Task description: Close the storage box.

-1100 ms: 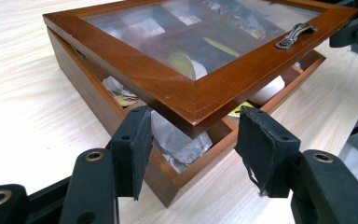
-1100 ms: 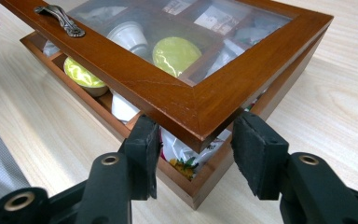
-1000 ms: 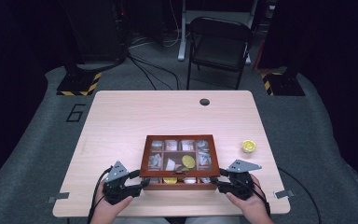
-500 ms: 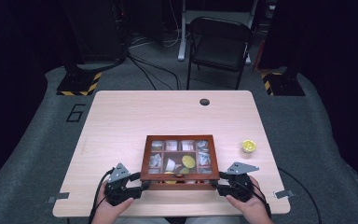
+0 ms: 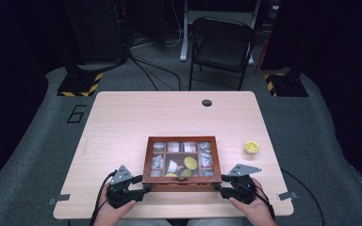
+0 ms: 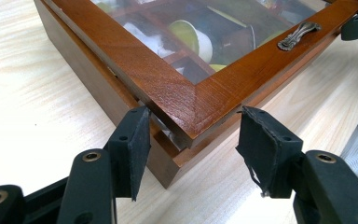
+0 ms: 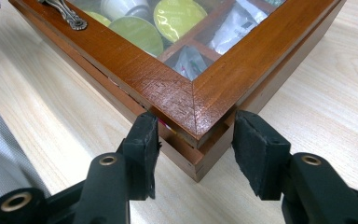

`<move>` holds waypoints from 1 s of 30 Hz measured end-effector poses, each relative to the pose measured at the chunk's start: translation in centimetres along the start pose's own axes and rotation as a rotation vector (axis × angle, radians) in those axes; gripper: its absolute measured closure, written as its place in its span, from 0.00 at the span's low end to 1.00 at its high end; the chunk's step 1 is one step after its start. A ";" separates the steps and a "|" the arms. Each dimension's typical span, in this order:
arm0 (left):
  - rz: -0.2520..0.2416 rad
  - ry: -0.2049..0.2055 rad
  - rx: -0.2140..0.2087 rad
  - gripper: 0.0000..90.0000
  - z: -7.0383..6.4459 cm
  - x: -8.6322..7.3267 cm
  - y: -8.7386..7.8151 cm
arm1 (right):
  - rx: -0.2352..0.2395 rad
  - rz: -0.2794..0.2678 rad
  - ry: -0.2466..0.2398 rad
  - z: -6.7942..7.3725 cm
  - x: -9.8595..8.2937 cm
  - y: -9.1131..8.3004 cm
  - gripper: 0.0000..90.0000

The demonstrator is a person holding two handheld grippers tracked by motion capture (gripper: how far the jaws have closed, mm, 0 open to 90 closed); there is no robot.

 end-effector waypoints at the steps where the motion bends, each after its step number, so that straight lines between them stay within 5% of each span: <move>1: -0.001 -0.002 0.004 0.48 0.0 0.0 0.1 | 0.002 0.002 -0.002 0.0 0.0 0.1 0.56; 19: 0.057 -0.042 -0.021 0.46 -0.2 -0.8 0.1 | 0.018 0.042 0.002 0.2 -0.5 0.2 0.55; 30: 0.041 -0.048 -0.016 0.45 0.3 -0.8 -0.5 | 0.025 0.018 0.025 0.1 -0.5 -0.4 0.53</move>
Point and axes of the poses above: each handheld gripper's, and its own axes: y roughly forward along the jaws, x roughly out of its top, z roughly to its left, the point moved 9 cm from there along y, roughly forward along the jaws, and after that the axes turned 9 degrees about x, right-handed, at the moved point
